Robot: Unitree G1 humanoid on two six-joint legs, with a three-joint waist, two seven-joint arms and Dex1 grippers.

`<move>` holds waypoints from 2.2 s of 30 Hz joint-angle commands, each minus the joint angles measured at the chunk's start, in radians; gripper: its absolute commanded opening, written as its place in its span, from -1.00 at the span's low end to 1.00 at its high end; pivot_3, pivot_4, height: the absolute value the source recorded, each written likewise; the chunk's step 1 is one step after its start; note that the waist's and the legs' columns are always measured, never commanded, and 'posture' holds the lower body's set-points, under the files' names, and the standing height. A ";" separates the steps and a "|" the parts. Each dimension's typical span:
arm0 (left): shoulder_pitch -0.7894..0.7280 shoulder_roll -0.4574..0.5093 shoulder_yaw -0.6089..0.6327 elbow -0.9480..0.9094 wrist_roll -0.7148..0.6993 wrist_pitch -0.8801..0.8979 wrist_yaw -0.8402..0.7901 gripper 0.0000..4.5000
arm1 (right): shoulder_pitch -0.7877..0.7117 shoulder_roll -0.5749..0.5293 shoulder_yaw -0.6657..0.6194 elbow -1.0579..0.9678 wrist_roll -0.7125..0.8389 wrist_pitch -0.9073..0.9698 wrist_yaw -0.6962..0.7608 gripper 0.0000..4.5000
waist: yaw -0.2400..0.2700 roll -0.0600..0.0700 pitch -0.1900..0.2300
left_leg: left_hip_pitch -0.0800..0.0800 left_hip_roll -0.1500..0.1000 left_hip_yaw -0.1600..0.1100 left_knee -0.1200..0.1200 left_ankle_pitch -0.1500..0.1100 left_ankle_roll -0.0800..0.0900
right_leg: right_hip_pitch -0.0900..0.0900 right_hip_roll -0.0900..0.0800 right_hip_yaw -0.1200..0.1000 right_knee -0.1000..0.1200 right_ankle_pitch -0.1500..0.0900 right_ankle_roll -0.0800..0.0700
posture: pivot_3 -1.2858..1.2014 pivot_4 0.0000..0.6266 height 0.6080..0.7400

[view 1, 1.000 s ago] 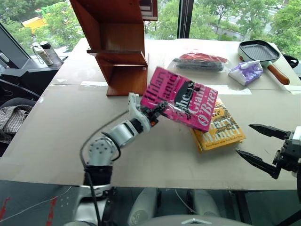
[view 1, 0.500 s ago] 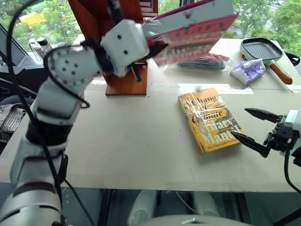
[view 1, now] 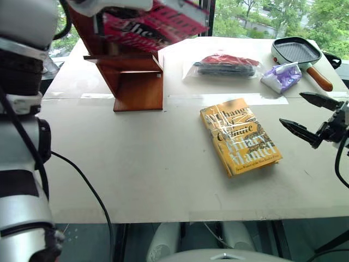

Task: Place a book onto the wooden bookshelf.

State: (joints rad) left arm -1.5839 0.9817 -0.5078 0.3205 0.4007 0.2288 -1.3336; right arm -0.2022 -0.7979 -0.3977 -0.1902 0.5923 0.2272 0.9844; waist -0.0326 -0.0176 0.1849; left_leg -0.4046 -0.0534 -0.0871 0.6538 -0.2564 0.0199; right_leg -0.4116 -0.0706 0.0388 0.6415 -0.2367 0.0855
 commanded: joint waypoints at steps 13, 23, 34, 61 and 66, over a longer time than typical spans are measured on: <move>0.021 -0.189 -0.057 0.114 0.316 0.098 -0.011 -0.94 | -0.096 0.003 -0.003 0.061 0.021 -0.059 0.040 1.00 | -0.013 0.008 -0.005 | 0.027 0.003 0.003 0.007 -0.002 0.004 | 0.017 0.002 0.008 0.020 -0.004 0.003 | 0.03 -0.52 1.00; 0.002 -0.078 0.014 -0.040 0.383 0.168 -0.098 -0.94 | -0.164 0.031 0.054 0.124 0.007 -0.077 0.067 1.00 | -0.011 0.007 -0.003 | 0.005 0.004 0.000 0.014 -0.002 0.004 | -0.002 0.004 0.008 0.021 -0.001 -0.001 | 0.03 -0.52 1.00; 0.242 -0.176 0.001 -0.133 0.446 0.333 -0.059 -0.94 | -0.220 0.041 0.085 0.151 -0.007 -0.076 0.066 1.00 | -0.009 0.017 -0.006 | 0.009 0.003 0.001 0.012 -0.002 0.004 | 0.001 0.002 0.009 0.021 -0.001 -0.001 | 0.03 -0.52 1.00; 0.219 -0.169 0.138 -0.257 0.415 0.432 -0.064 0.97 | -0.144 -0.010 0.027 0.146 0.013 -0.063 0.110 1.00 | -0.006 0.011 -0.002 | -0.002 0.001 -0.002 0.015 -0.002 0.003 | -0.006 0.000 0.004 0.020 -0.001 -0.001 | 0.03 -0.52 1.00; 0.267 -0.136 0.132 -0.205 0.400 0.380 -0.026 0.87 | -0.145 0.002 0.035 0.156 0.006 -0.081 0.111 1.00 | -0.009 0.011 -0.002 | -0.001 0.001 -0.002 0.015 -0.002 0.003 | -0.006 0.000 0.005 0.021 -0.001 -0.001 | 0.03 -0.52 1.00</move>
State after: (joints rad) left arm -1.3231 0.8246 -0.4018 0.1057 0.8016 0.6223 -1.3803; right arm -0.3324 -0.7885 -0.3352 -0.0172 0.5931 0.1683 1.0914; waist -0.0418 -0.0063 0.1830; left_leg -0.4054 -0.0520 -0.0888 0.6691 -0.2581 0.0229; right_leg -0.4171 -0.0704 0.0439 0.6624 -0.2374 0.0842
